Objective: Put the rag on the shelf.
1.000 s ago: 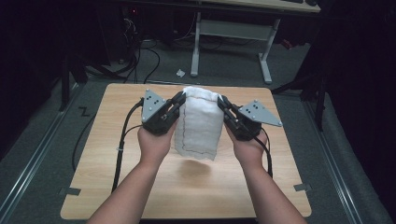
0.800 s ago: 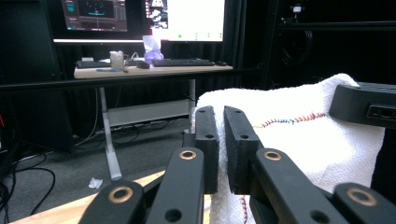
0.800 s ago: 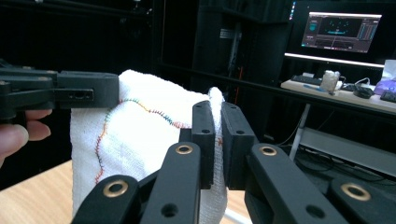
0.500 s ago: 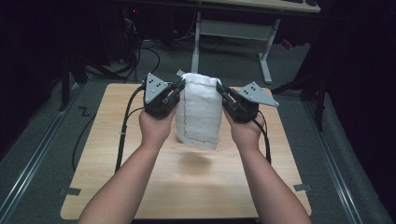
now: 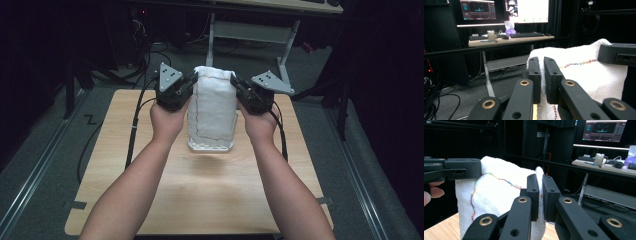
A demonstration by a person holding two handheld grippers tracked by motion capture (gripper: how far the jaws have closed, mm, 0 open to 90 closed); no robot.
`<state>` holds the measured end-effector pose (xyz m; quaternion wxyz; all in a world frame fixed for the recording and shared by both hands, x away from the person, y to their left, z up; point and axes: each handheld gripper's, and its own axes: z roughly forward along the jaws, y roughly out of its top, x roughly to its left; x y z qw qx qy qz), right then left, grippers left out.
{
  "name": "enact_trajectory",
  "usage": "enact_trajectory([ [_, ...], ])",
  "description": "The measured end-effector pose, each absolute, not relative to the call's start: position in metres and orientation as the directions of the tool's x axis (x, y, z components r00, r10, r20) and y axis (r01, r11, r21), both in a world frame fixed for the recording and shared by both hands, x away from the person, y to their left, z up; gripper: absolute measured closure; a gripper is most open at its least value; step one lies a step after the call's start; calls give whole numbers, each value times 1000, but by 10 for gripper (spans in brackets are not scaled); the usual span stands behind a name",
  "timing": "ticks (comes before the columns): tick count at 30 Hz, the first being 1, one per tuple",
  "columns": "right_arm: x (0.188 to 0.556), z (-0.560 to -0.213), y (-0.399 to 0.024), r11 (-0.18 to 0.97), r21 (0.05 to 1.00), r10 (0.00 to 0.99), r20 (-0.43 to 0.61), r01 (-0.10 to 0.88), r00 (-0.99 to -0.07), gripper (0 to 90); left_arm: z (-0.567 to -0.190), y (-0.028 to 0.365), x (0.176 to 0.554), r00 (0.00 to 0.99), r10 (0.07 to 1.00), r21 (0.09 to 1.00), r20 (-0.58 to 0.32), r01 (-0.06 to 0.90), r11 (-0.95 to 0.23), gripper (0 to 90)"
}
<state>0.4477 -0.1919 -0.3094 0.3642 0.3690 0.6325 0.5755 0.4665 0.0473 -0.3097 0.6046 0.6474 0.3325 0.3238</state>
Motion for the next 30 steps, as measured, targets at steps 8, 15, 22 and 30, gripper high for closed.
enact_trajectory([
  [8,467,-310,-196,58,996,883,-21,65,-468,857,-314,44,486,559,829,996,-19,84,-34,851],
  [15,487,-316,-198,64,993,885,-11,98,-466,856,-318,43,506,562,826,992,-50,124,-25,850],
  [22,500,-326,-199,73,988,882,1,138,-471,856,-330,38,521,544,838,984,-41,165,-59,848],
  [30,517,-334,-197,103,976,890,-3,193,-457,856,-342,35,537,522,851,970,-61,234,-74,845],
])
